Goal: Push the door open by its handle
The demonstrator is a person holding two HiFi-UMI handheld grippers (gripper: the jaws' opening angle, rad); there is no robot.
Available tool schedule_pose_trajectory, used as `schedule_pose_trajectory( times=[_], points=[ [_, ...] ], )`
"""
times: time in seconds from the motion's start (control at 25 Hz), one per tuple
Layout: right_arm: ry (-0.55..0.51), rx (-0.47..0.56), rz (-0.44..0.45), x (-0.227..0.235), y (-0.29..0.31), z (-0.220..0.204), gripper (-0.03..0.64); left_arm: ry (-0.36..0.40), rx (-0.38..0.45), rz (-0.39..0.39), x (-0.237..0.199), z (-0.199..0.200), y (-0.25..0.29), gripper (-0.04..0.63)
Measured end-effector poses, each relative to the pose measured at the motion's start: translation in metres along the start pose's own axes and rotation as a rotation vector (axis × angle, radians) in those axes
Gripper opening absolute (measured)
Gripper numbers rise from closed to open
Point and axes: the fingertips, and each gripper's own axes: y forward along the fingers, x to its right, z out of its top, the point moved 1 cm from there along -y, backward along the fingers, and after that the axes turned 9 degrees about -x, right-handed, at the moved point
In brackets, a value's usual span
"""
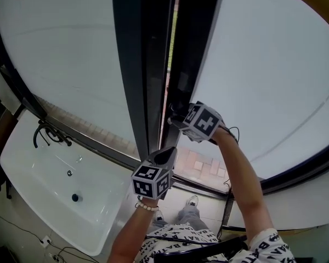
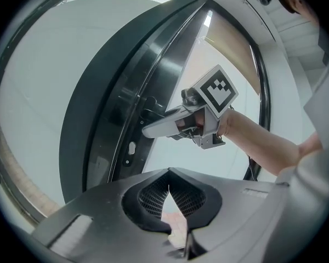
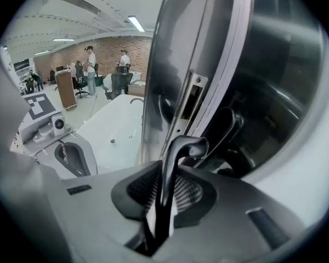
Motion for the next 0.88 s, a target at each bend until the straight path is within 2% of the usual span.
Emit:
schedule_pose_trajectory(
  times=[0.28,0.44,0.56,0.72,0.88],
  points=[
    [0.004,0.023,0.078,0.002,0.007,0.002,0.031,-0.008,-0.003,-0.009,0.001,-0.001,0.01,-0.011],
    [0.01,0.038,0.079,0.006,0.008,0.003,0.029,-0.003,-0.013,-0.003,0.001,-0.002,0.015,-0.011],
    [0.027,0.047,0.095,0.013,0.017,0.003,0.028,0.013,-0.038,0.038,-0.006,-0.005,0.023,-0.012],
    [0.091,0.089,0.136,0.029,0.025,0.0,0.028,0.017,-0.078,0.133,-0.018,-0.007,0.043,-0.011],
    [0.091,0.084,0.121,0.046,0.03,0.0,0.026,-0.003,-0.091,0.178,-0.025,0.001,0.063,-0.012]
  ],
)
